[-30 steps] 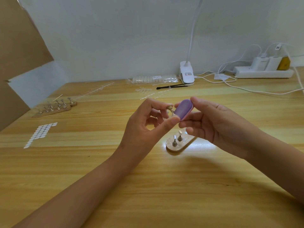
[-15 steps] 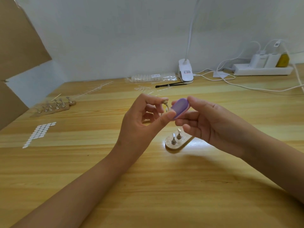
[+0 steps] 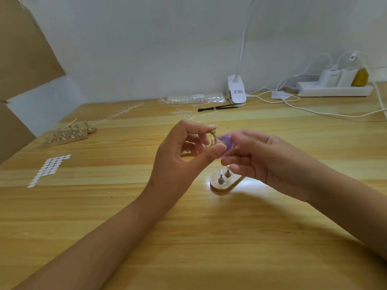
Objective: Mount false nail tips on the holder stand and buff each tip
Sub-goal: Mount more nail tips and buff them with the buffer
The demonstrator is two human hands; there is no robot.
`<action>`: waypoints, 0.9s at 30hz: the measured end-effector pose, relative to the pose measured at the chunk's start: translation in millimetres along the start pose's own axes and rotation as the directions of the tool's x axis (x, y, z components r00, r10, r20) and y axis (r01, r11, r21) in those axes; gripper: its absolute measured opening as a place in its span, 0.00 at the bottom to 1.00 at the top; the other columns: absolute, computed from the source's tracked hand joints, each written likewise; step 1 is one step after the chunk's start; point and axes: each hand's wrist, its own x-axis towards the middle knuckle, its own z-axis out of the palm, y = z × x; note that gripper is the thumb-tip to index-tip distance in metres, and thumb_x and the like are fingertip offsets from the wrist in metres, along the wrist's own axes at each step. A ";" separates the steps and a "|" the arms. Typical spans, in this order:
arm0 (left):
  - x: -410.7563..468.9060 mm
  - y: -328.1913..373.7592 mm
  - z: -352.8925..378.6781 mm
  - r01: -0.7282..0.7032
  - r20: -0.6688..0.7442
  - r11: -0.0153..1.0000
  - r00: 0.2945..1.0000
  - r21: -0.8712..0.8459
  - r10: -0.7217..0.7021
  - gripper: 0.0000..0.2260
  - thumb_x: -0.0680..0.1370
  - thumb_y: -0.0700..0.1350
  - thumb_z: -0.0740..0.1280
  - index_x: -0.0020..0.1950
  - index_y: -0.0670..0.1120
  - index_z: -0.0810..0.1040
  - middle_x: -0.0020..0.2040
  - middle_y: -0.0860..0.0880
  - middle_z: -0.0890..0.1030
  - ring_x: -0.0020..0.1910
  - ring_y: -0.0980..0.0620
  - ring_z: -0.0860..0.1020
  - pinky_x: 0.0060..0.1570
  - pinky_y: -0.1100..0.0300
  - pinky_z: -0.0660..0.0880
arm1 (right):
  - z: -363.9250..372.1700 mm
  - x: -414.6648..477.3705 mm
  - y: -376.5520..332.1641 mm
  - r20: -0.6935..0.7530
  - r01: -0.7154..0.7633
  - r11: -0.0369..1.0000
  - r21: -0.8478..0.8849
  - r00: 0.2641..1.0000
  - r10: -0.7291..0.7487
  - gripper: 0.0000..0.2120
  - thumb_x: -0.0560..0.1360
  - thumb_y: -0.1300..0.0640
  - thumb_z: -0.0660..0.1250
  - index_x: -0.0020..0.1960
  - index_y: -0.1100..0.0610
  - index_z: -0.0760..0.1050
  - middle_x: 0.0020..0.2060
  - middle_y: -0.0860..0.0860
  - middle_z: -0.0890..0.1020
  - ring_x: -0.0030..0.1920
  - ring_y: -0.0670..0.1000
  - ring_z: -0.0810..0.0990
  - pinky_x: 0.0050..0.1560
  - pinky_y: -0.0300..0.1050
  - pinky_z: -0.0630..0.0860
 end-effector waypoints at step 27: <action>-4.3 1.3 6.8 -0.114 0.066 0.992 0.992 0.054 0.110 0.12 0.72 0.49 0.74 0.54 0.51 0.79 0.45 0.52 0.78 0.41 0.52 0.76 0.43 0.60 0.74 | -6.0 4.4 4.9 0.043 -0.050 0.997 0.055 0.998 0.048 0.09 0.73 0.49 0.70 0.47 0.53 0.83 0.44 0.53 0.78 0.36 0.45 0.77 0.38 0.36 0.78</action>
